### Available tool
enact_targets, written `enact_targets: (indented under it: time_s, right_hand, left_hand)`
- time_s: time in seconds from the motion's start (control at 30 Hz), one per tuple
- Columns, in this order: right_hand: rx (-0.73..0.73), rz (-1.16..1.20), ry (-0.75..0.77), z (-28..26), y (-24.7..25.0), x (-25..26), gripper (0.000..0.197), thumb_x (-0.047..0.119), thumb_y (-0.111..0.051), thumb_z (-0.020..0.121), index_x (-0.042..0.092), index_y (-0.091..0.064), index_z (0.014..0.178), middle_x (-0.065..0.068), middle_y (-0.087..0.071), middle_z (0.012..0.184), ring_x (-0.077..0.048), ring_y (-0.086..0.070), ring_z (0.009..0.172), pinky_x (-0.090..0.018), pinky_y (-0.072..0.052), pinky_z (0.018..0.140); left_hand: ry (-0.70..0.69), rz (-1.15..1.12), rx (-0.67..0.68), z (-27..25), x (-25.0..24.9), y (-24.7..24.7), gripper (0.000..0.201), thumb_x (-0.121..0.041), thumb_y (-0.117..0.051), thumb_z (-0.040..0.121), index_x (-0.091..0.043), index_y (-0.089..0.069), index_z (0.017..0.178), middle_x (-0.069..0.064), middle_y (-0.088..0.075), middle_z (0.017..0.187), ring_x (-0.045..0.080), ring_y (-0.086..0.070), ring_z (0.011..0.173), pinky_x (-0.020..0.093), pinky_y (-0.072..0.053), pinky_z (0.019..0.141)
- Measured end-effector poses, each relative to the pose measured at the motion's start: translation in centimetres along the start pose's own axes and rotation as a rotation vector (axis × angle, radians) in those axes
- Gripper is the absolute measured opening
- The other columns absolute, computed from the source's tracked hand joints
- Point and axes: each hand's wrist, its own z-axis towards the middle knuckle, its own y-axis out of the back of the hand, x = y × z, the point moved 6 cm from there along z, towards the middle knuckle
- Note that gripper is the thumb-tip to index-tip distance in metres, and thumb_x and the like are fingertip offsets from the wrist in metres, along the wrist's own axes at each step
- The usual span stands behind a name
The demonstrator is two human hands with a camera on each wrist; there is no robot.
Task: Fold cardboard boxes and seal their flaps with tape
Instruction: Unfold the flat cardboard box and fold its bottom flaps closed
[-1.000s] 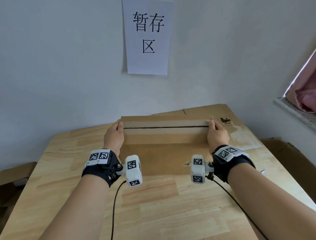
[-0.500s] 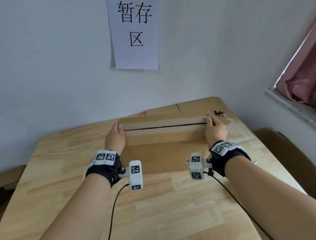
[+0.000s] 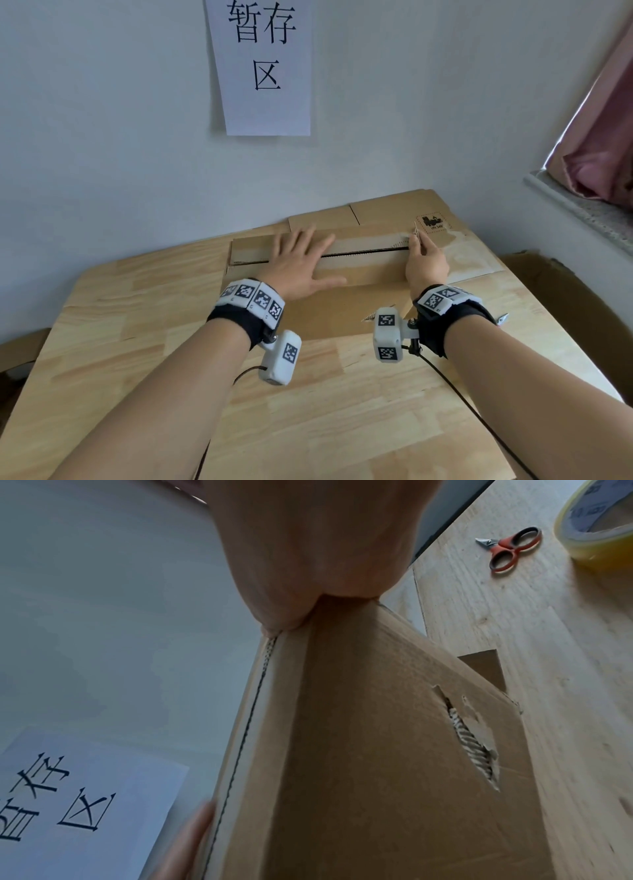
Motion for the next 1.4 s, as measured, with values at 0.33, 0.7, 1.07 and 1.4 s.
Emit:
enact_targets:
  time_s: [0.33, 0.7, 1.07, 1.4]
  right_hand:
    - [0.046, 0.008, 0.007, 0.5, -0.2, 0.2, 0.04, 0.035, -0.038, 0.101, 0.023, -0.047, 0.138, -0.006, -0.059, 0.128, -0.026, -0.055, 0.116, -0.033, -0.045, 0.093]
    - [0.258, -0.024, 0.111, 0.9, -0.3, 0.7, 0.046, 0.036, -0.029, 0.102, 0.029, -0.027, 0.148, 0.002, -0.037, 0.15, -0.021, -0.035, 0.137, -0.029, -0.027, 0.108]
    - [0.331, -0.049, 0.168, 1.3, -0.3, 0.5, 0.044, 0.028, -0.028, 0.103, 0.037, -0.027, 0.146, 0.001, -0.037, 0.149, -0.021, -0.039, 0.134, -0.026, -0.03, 0.104]
    - [0.334, -0.048, 0.167, 1.7, -0.2, 0.1, 0.044, 0.026, -0.029, 0.103, 0.036, -0.027, 0.146, -0.001, -0.039, 0.149, -0.023, -0.039, 0.134, -0.027, -0.031, 0.105]
  left_hand:
    - [-0.098, 0.134, 0.052, 1.8, -3.0, 0.1, 0.092, -0.083, -0.035, 0.075, -0.047, 0.013, 0.145, 0.007, 0.023, 0.156, 0.035, 0.021, 0.142, 0.058, 0.011, 0.113]
    - [-0.097, 0.114, 0.018, 1.4, -3.1, 0.6, 0.087, -0.077, -0.038, 0.08, -0.046, 0.009, 0.147, 0.006, 0.018, 0.157, 0.034, 0.015, 0.144, 0.047, 0.011, 0.113]
    - [-0.104, 0.121, 0.076, 1.8, -3.7, 0.4, 0.089, -0.078, -0.038, 0.079, -0.047, 0.011, 0.146, 0.009, 0.022, 0.156, 0.037, 0.019, 0.142, 0.048, 0.012, 0.113]
    - [-0.171, 0.175, 0.187, 4.6, -10.9, 0.9, 0.096, -0.069, -0.042, 0.085, -0.031, 0.02, 0.147, 0.019, 0.03, 0.151, 0.044, 0.022, 0.139, 0.051, 0.011, 0.113]
